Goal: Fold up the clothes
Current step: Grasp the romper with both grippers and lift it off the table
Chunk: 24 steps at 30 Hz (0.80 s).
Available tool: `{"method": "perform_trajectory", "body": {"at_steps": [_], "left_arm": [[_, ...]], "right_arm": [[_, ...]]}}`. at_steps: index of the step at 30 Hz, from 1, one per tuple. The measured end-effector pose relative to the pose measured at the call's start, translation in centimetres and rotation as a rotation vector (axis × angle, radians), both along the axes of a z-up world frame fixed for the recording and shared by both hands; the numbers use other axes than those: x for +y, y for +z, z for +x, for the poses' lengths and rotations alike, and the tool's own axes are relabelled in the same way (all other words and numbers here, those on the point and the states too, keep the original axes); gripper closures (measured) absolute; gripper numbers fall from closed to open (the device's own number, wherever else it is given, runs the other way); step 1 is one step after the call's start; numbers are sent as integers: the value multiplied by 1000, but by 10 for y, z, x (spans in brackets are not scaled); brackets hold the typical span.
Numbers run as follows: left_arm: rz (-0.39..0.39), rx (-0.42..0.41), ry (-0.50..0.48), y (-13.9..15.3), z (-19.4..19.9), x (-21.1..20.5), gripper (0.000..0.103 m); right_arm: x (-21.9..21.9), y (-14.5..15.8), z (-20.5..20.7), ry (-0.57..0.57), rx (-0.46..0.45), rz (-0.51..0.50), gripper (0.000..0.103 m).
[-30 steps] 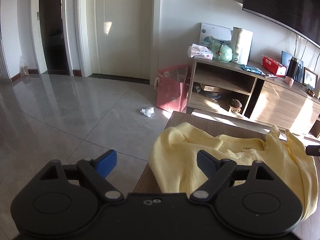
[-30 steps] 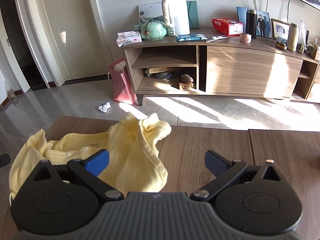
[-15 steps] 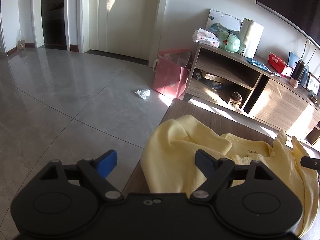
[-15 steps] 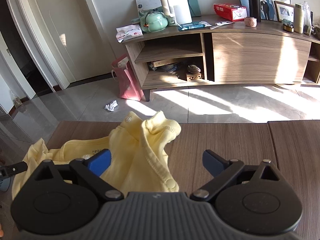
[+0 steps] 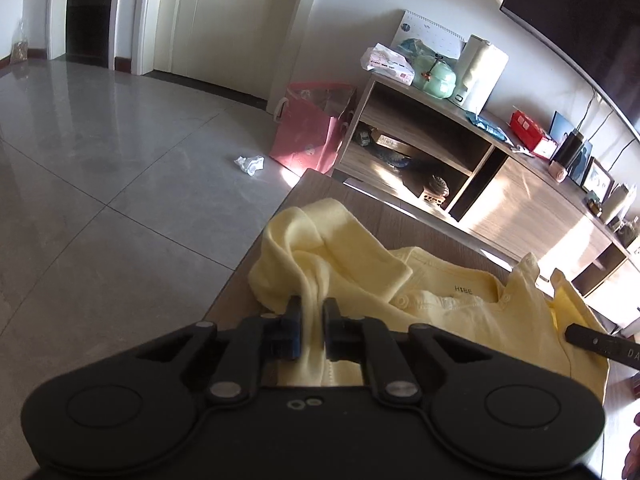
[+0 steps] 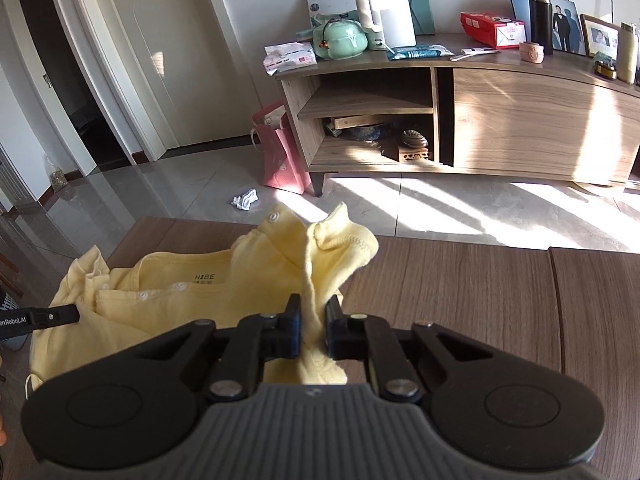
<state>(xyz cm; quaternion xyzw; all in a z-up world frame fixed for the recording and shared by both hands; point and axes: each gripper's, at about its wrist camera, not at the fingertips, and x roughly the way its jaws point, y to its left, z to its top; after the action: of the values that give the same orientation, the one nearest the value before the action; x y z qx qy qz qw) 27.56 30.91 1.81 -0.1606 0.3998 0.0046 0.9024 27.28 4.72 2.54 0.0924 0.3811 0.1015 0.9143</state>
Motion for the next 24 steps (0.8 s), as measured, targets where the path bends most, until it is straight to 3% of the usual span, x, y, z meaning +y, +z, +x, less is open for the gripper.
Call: {"method": "perform_trajectory", "body": {"at_steps": [9, 14, 20, 24], "left_arm": [[49, -169, -56, 28, -35, -14, 95], [27, -250, -111, 59, -69, -28, 95], [34, -293, -197, 126, -88, -70, 95], [60, -351, -264, 173, -98, -113, 95]], "right_arm": [[-13, 11, -17, 14, -64, 33, 91], [-27, 27, -35, 22, -89, 95, 92], [-70, 78, -73, -28, -175, 140, 92], [-109, 138, -108, -64, -271, 119, 94]]}}
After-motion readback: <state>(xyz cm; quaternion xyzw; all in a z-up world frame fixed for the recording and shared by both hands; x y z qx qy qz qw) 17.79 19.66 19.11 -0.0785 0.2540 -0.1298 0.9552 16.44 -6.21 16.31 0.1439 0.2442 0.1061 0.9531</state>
